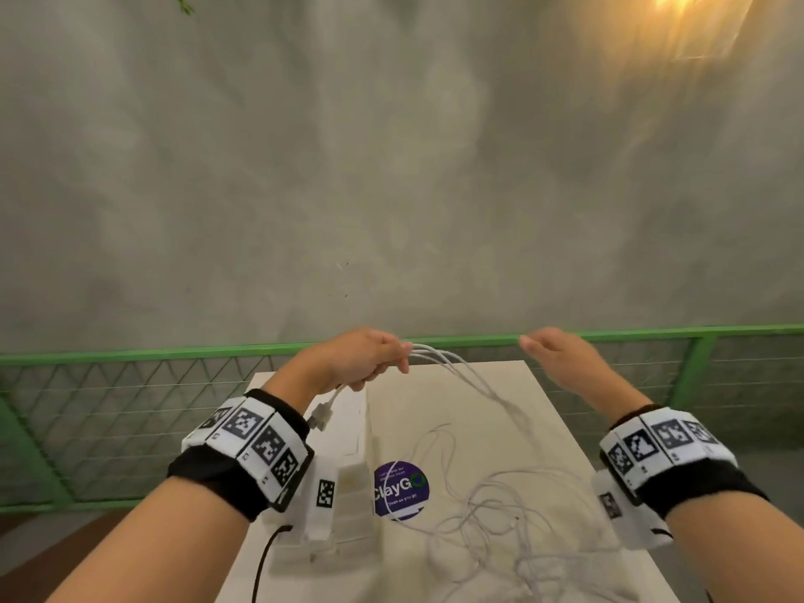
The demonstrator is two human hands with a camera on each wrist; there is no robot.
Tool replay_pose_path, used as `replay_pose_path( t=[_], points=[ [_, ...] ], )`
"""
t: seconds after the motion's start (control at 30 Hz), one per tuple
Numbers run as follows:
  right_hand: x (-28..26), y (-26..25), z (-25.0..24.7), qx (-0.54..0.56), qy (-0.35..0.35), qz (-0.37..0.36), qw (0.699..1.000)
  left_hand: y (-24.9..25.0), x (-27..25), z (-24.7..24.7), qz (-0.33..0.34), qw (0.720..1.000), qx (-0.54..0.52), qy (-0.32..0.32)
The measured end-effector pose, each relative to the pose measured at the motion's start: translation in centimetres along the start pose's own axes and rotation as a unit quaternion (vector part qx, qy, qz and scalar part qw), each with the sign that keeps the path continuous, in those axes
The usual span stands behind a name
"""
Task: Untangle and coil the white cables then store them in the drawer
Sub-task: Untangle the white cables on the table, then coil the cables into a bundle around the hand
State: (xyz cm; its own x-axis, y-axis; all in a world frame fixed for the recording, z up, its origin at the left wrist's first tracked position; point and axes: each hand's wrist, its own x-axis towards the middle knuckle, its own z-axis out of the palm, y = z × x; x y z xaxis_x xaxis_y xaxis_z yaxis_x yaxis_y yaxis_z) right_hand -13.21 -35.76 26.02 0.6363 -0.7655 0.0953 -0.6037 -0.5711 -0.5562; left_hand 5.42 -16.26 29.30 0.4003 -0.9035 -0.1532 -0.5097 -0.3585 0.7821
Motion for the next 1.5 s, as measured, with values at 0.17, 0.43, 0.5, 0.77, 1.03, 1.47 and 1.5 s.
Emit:
replay_pose_path(
  t=[0.17,0.43,0.5,0.77,1.03,1.47,1.5],
  points=[
    [-2.3,-7.7,2.8,0.235,-0.21,-0.134,0.939,2.3,0.3,1.8,0.021,0.999,0.007,-0.044],
    [-1.3,-4.8,1.5,0.341,-0.145,-0.081,0.925,-1.3,-1.7,-1.0,0.01,0.991,-0.13,-0.022],
    [-1.4,-4.5,1.9,0.361,-0.155,-0.073,0.917,-1.8,-1.8,-0.7,0.014,0.984,-0.18,-0.001],
    [-3.3,-5.4,2.6,0.27,-0.23,-0.115,0.928,-0.9,-1.9,0.9,-0.008,0.977,-0.212,-0.002],
    [-3.6,-6.0,3.5,0.373,-0.15,-0.071,0.913,-0.2,-1.3,1.9,0.031,0.943,-0.303,0.131],
    [-4.2,-7.4,5.7,0.363,-0.096,-0.033,0.926,-0.1,-0.1,5.2,0.072,0.886,-0.419,0.186],
    [-4.3,-7.6,5.8,0.374,-0.102,-0.03,0.921,0.0,-0.1,5.4,0.073,0.89,-0.41,0.186]
  ],
)
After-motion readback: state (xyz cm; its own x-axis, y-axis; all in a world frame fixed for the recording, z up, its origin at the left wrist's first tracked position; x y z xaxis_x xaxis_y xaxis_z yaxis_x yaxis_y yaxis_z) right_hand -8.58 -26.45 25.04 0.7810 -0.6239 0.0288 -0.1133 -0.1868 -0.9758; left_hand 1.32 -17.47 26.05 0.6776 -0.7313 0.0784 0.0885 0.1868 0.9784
